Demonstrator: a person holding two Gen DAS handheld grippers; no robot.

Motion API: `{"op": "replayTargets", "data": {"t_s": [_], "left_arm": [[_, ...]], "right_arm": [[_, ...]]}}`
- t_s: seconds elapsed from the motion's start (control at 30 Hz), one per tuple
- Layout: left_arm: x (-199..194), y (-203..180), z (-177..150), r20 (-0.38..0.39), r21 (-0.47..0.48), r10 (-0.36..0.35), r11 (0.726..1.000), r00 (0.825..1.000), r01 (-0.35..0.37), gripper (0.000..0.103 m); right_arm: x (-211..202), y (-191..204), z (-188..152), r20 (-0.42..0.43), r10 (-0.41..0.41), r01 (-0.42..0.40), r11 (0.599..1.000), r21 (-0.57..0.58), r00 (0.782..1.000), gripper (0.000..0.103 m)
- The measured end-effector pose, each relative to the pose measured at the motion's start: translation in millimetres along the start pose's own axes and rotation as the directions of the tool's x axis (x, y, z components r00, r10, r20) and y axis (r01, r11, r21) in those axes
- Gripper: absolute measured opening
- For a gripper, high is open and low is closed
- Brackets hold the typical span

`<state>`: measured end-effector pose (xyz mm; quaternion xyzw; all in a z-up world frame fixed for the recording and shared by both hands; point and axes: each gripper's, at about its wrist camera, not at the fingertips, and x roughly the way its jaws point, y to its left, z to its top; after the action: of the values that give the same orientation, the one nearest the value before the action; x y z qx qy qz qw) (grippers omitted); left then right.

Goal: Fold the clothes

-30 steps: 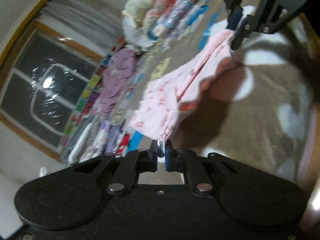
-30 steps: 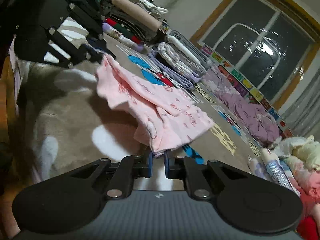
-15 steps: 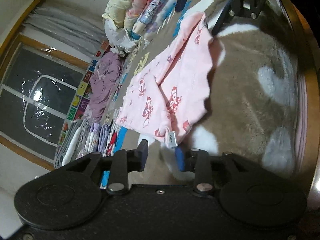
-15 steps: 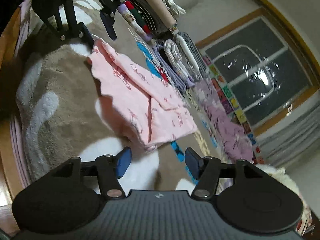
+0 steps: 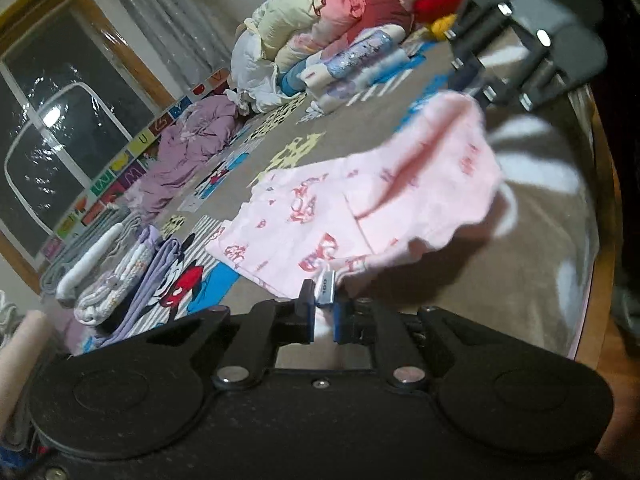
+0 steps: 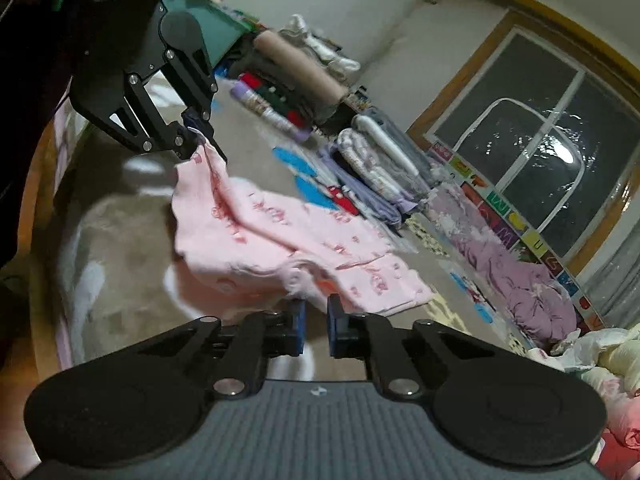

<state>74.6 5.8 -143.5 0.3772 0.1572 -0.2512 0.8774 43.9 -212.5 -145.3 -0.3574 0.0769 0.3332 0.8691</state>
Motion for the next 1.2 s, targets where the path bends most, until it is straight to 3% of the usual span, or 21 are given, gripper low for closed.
{"op": "replayTargets", "data": {"t_s": [0.07,0.1,0.13,0.2,0.23,0.3,0.5,0.57,0.6,0.67,0.7,0.83,0.93,1.07,1.2], "left_arm": [[2.3,1.4,-0.7,-0.011,0.028,-0.019,0.999,1.000,0.019,0.008],[2.9,0.0,-2.1,-0.014,0.041,-0.024,0.999,1.000,0.025,0.008],[2.8,-2.4,-4.0,-0.018,0.047,-0.031,0.998,0.999,0.032,0.008],[4.1,-8.4,-9.8,-0.034,0.093,-0.040,0.995,0.999,0.043,0.017],[5.8,-13.9,-12.6,-0.037,0.141,-0.026,0.990,0.999,0.031,0.027],[9.1,-25.0,-18.3,-0.041,0.236,0.001,0.972,0.999,0.009,0.029],[12.0,-21.8,-20.1,0.013,0.254,-0.025,0.967,1.000,0.021,0.026],[13.6,-12.6,-20.0,0.008,0.194,-0.066,0.979,0.998,0.063,0.009],[13.6,-6.9,-19.6,0.013,0.150,-0.082,0.985,0.997,0.079,0.009],[13.8,4.0,-17.4,0.025,0.073,-0.116,0.991,0.993,0.114,0.007],[13.8,9.8,-16.1,0.033,0.031,-0.131,0.991,0.991,0.130,0.007],[17.1,33.7,-9.4,0.081,-0.107,-0.174,0.977,0.981,0.182,0.007],[22.2,51.6,-1.6,0.114,-0.182,-0.207,0.957,0.972,0.225,0.007],[42.7,73.2,-0.4,0.131,-0.291,-0.258,0.913,0.957,0.286,0.007],[64.2,87.6,-10.2,0.101,-0.441,-0.313,0.837,0.944,0.324,0.007]], "right_arm": [[2.8,-1.1,-2.1,-0.020,0.020,-0.020,0.999,-0.028,1.000,0.014],[3.9,2.9,-5.1,-0.039,0.019,-0.022,0.997,-0.069,0.999,0.025],[4.3,7.5,-8.7,-0.059,0.013,-0.020,0.994,-0.107,0.998,0.043],[5.0,15.3,-12.9,-0.061,-0.001,-0.009,0.987,-0.160,0.998,0.065],[4.5,18.9,-14.4,-0.054,-0.006,-0.004,0.983,-0.182,0.999,0.067],[3.8,24.3,-16.5,-0.035,-0.009,0.001,0.975,-0.222,0.999,0.066],[8.4,23.0,-14.9,0.034,0.013,-0.003,0.962,-0.274,0.999,0.055],[7.2,27.2,-14.5,0.063,0.044,-0.023,0.951,-0.310,0.997,0.055],[7.0,30.0,-14.2,0.074,0.069,-0.041,0.942,-0.332,0.995,0.051],[7.5,31.7,-11.7,0.074,0.123,-0.092,0.937,-0.336,0.990,0.033],[8.0,29.3,-9.7,0.072,0.143,-0.114,0.942,-0.316,0.987,0.022],[9.9,12.0,-0.4,0.069,0.199,-0.183,0.964,-0.193,0.977,0.021],[15.5,-15.0,5.9,0.099,0.247,-0.245,0.969,-0.027,0.964,0.020],[31.2,-59.2,5.7,0.150,0.291,-0.317,0.929,0.191,0.945,0.020],[52.6,-93.0,-8.8,0.179,0.324,-0.369,0.844,0.389,0.929,0.020]]}}
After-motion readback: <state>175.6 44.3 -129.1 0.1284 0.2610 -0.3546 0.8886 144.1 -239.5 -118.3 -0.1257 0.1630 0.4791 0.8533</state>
